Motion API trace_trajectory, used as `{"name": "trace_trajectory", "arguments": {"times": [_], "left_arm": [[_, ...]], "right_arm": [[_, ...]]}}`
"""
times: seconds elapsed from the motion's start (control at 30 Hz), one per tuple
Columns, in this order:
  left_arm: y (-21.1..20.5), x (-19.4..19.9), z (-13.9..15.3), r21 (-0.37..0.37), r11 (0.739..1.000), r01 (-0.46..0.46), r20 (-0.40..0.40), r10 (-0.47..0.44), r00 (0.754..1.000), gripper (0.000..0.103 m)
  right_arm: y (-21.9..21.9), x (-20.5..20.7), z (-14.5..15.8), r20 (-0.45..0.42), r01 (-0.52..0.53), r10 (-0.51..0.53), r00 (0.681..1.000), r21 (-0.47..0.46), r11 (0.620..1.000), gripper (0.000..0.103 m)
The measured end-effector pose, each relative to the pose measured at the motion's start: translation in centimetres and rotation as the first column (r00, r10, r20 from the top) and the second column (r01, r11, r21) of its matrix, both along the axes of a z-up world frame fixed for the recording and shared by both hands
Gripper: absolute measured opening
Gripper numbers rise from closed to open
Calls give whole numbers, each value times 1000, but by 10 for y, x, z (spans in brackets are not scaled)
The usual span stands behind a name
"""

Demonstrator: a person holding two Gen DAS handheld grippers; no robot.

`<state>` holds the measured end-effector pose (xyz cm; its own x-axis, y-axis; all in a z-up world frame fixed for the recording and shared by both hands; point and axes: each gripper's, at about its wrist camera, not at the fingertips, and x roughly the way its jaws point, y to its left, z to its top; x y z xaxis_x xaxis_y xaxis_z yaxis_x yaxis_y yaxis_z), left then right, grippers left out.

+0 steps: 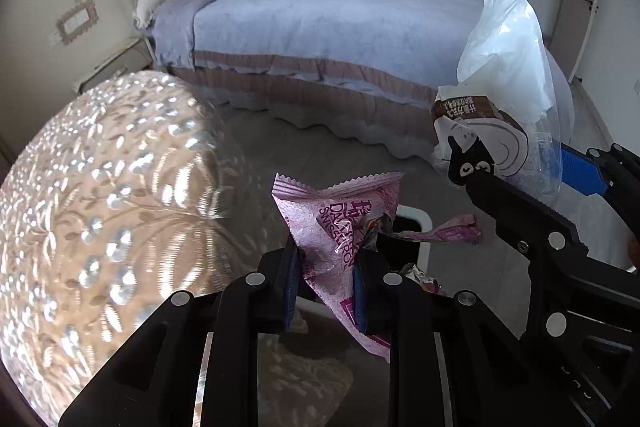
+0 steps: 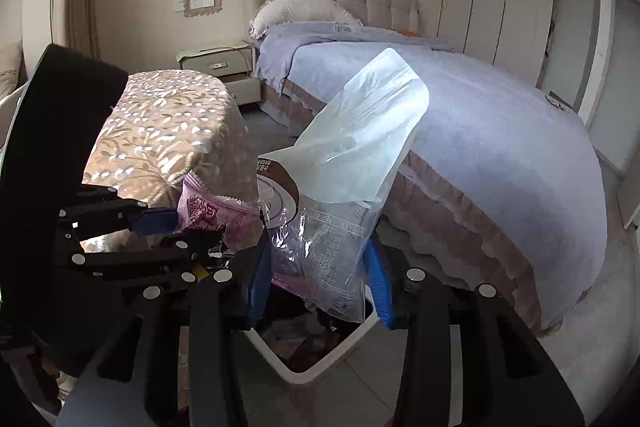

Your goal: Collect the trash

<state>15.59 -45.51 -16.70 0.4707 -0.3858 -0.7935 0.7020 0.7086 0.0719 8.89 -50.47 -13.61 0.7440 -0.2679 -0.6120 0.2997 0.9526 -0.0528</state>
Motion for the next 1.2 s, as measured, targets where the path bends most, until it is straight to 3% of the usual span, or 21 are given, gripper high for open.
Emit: {"name": "trace_trajectory", "arguments": {"times": [0.23,0.43,0.53,0.57,0.6,0.67,0.7,0.73,0.8,0.87,1.03,1.2], "left_arm": [[-45,23,-63,118,991,-58,-62,66,996,22],[-61,40,-115,235,968,-85,-104,112,988,23],[-64,53,-133,266,959,-95,-138,136,981,45],[-65,57,-140,273,957,-97,-161,145,976,77],[-64,61,-144,278,955,-99,-183,154,971,97],[-63,62,-151,283,952,-115,-196,174,965,97],[-62,64,-153,283,952,-117,-210,180,961,98],[-61,62,-155,293,949,-118,-212,184,960,98],[-62,59,-153,302,947,-107,-202,173,964,98],[-64,55,-151,299,950,-91,-212,159,964,98],[-68,44,-126,248,967,-54,-215,110,970,98],[-62,16,-74,161,986,-46,-141,69,988,98]], "right_arm": [[-54,47,-42,-96,-12,22,995,106,994,44],[-78,100,-104,-222,-67,154,963,354,933,44],[-84,119,-132,-260,-65,186,948,414,908,44],[-85,124,-139,-272,-62,200,941,442,895,48],[-87,129,-145,-286,-58,209,935,456,888,51],[-93,137,-159,-322,-38,218,921,484,874,74],[-96,140,-164,-336,-20,214,917,498,867,93],[-100,141,-170,-341,-11,218,915,518,855,98],[-102,139,-174,-350,4,223,910,543,839,98],[-102,139,-174,-365,24,210,907,544,839,98],[-102,116,-155,-325,28,121,938,420,907,98],[-92,73,-94,-178,64,-17,984,265,962,98]]}}
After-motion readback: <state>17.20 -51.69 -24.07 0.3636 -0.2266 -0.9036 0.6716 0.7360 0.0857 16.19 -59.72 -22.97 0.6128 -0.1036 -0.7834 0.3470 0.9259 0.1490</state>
